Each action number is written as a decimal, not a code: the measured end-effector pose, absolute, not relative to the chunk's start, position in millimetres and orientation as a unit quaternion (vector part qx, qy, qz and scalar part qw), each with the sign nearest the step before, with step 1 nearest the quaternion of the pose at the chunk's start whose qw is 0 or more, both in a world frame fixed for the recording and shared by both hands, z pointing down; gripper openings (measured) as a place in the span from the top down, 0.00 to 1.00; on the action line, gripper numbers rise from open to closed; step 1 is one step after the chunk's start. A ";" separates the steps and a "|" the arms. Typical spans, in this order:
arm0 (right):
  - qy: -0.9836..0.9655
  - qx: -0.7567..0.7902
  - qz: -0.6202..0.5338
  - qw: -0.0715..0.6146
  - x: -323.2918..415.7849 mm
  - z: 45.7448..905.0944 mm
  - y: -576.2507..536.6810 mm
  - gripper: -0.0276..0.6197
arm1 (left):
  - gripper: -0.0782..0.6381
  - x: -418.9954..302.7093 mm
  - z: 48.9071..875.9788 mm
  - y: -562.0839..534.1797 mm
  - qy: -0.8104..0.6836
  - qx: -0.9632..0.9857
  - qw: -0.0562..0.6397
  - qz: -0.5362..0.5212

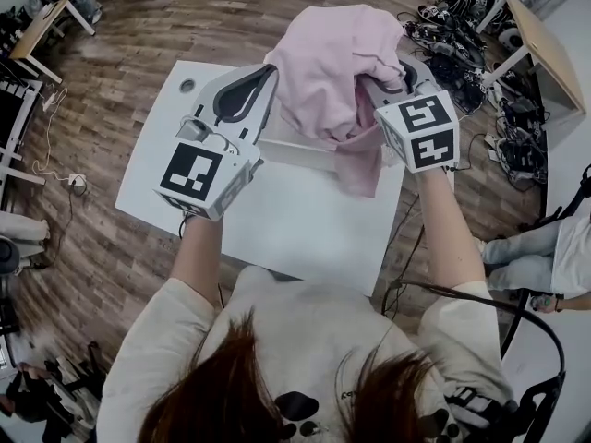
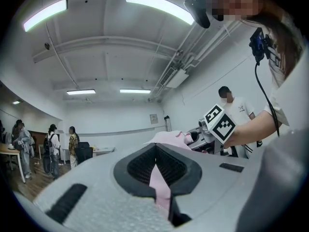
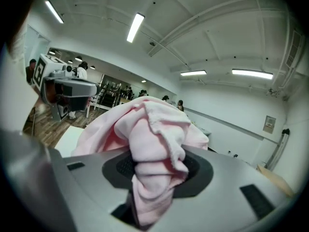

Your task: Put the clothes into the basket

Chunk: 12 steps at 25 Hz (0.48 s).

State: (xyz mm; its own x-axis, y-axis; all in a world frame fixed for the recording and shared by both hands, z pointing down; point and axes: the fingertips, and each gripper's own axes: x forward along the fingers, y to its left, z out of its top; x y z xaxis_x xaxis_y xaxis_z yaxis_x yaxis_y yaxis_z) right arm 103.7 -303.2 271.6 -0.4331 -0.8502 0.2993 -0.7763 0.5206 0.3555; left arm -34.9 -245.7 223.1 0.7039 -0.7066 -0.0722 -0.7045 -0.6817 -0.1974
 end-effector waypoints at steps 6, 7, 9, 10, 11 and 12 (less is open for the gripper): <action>-0.847 0.442 -0.074 0.285 97.9 323.1 -316.6 0.70 | 0.88 -32.5 250.0 -264.3 0.378 -0.922 0.084 -0.027; -0.849 0.432 -0.071 0.295 94.3 332.6 -316.4 0.69 | 0.88 -32.8 255.7 -266.5 0.378 -0.922 0.078 -0.029; -0.852 0.413 -0.068 0.314 90.5 352.4 -315.5 0.69 | 0.88 -30.5 267.0 -269.6 0.377 -0.923 0.068 -0.034; -0.853 0.403 -0.066 0.324 90.0 362.4 -314.7 0.69 | 0.88 -27.9 271.8 -270.0 0.375 -0.924 0.066 -0.036; -0.854 0.394 -0.064 0.334 89.9 372.2 -313.5 0.69 | 0.88 -25.0 275.8 -269.7 0.373 -0.925 0.065 -0.037; -0.854 0.384 -0.061 0.345 89.5 381.7 -312.2 0.69 | 0.88 -22.5 279.1 -269.0 0.370 -0.926 0.063 -0.038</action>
State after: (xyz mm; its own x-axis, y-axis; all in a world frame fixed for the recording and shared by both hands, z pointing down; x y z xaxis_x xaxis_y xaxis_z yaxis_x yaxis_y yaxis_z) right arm 89.5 -312.2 381.7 -0.4675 -0.6980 0.5424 -0.6144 0.6977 0.3683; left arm -22.5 -269.0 279.1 0.7231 -0.6903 0.0246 -0.6807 -0.7182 -0.1446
